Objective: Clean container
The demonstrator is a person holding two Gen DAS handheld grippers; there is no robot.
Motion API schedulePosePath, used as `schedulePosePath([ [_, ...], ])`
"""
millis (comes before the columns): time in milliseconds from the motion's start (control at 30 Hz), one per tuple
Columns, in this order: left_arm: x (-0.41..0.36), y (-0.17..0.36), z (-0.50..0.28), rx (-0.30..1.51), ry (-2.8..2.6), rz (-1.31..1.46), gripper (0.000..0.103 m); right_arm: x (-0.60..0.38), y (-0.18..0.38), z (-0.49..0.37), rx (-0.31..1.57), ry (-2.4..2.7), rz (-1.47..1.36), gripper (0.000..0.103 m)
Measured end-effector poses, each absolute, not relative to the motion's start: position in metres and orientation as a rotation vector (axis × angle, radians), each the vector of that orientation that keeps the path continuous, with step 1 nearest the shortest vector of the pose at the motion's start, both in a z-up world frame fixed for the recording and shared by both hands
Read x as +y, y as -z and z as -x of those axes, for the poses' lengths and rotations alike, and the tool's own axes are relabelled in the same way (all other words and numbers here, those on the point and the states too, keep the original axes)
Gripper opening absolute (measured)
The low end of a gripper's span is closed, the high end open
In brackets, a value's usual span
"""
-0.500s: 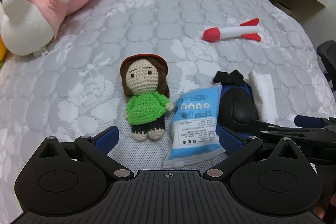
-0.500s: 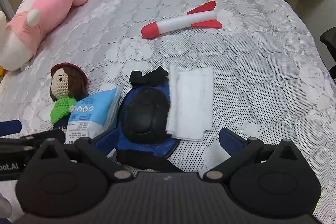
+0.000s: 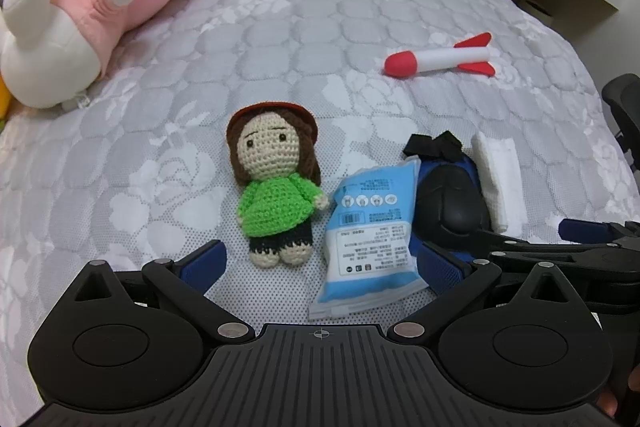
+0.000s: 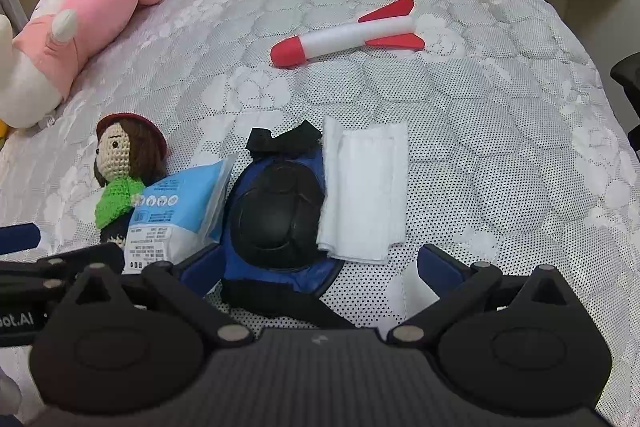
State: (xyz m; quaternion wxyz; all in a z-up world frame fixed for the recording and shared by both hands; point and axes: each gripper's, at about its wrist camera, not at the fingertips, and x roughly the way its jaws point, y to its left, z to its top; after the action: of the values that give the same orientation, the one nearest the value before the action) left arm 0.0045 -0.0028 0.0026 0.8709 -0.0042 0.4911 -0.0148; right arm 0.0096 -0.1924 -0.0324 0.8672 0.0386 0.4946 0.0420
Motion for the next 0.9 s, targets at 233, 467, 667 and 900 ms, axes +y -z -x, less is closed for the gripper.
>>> schedulePosePath([
  [233,-0.002,-0.002,-0.006,1.033,0.025,0.010,0.103,-0.191,0.032,-0.010,1.037,-0.093,-0.078,0.103],
  [467,-0.001,0.000,-0.007,1.040,0.024,0.012,0.103,-0.190,0.033,-0.011,1.041,-0.090,-0.074,0.103],
  [667,0.001,0.000,-0.011,1.034,0.048,-0.006,0.103,-0.192,0.031,-0.011,1.036,-0.094,-0.069,0.103],
  [900,0.002,-0.041,-0.038,0.861,0.076,0.027,0.103,-0.223,-0.035,-0.005,0.628,-0.102,-0.103,0.103],
])
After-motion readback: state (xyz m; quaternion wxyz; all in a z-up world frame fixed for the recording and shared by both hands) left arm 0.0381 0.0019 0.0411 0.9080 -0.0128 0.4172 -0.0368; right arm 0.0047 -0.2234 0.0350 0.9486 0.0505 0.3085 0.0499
